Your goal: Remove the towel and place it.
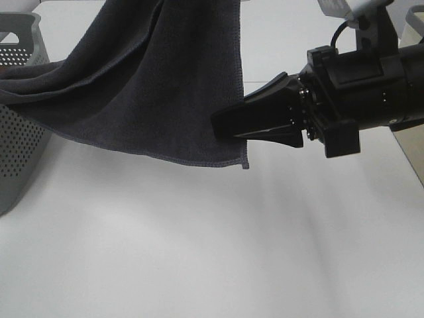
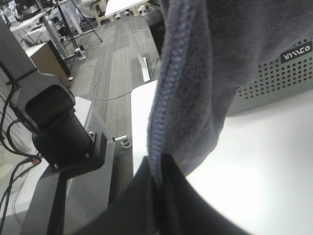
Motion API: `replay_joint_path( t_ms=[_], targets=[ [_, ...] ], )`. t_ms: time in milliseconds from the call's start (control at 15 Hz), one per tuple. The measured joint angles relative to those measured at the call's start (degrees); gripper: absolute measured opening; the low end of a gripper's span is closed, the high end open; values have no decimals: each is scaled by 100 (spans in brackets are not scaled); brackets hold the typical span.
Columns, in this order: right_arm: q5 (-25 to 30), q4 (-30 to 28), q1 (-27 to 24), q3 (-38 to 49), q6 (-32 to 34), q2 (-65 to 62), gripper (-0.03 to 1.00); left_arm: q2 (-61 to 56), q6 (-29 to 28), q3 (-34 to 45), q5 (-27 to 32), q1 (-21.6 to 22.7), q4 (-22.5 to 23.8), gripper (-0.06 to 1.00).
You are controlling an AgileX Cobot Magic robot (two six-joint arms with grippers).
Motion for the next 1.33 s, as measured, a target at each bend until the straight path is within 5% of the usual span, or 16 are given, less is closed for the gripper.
replay_joint_path(
  t_ms=[267,467,733,1000,1200,1333],
  targets=[
    [-590,132,0,0,791,0,1,0,-86,0,0,0,0,0],
    [-1266,-481,0,-183,2504,-160,1,0,-92,0,6,0,17,0],
    [-1427,-3174,0,-1490,5472,-561,1,0,17,0,-86,0,361,0],
    [-894,-6136,0,-3375,8170,-619,1,17,29,0,-814,29,625,0],
    [-733,-7718,0,-4744,9070,-470,1,241,29,0,-1702,355,625,0],
    [-756,-8084,0,-5420,9167,-321,1,418,0,0,-2194,516,613,0]
  ],
)
